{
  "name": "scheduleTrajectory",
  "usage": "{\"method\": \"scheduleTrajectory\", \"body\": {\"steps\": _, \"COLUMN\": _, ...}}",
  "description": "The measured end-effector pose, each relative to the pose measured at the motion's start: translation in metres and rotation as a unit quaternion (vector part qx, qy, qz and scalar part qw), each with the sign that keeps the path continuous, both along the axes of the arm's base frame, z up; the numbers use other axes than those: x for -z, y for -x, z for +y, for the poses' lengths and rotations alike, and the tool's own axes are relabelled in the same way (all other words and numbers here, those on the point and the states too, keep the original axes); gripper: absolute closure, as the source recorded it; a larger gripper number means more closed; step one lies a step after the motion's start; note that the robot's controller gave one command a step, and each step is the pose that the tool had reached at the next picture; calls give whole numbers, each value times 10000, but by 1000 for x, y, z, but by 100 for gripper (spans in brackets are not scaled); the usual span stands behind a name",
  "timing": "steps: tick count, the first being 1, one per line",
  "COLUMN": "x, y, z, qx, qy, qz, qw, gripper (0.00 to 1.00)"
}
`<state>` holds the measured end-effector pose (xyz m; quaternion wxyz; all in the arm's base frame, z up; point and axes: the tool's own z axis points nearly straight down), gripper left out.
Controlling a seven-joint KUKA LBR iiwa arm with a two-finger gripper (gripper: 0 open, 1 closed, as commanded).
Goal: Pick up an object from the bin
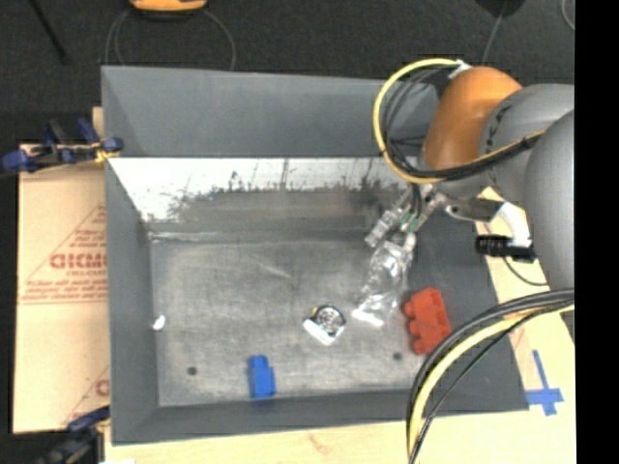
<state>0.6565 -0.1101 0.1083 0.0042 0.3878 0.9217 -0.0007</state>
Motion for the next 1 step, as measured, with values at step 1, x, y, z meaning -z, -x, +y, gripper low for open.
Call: {"method": "scheduleTrajectory", "body": {"steps": 1, "x": -2, "y": -1, "z": -2, "qx": -14, "qy": 1, "qz": 3, "qw": 10000, "gripper": 100}}
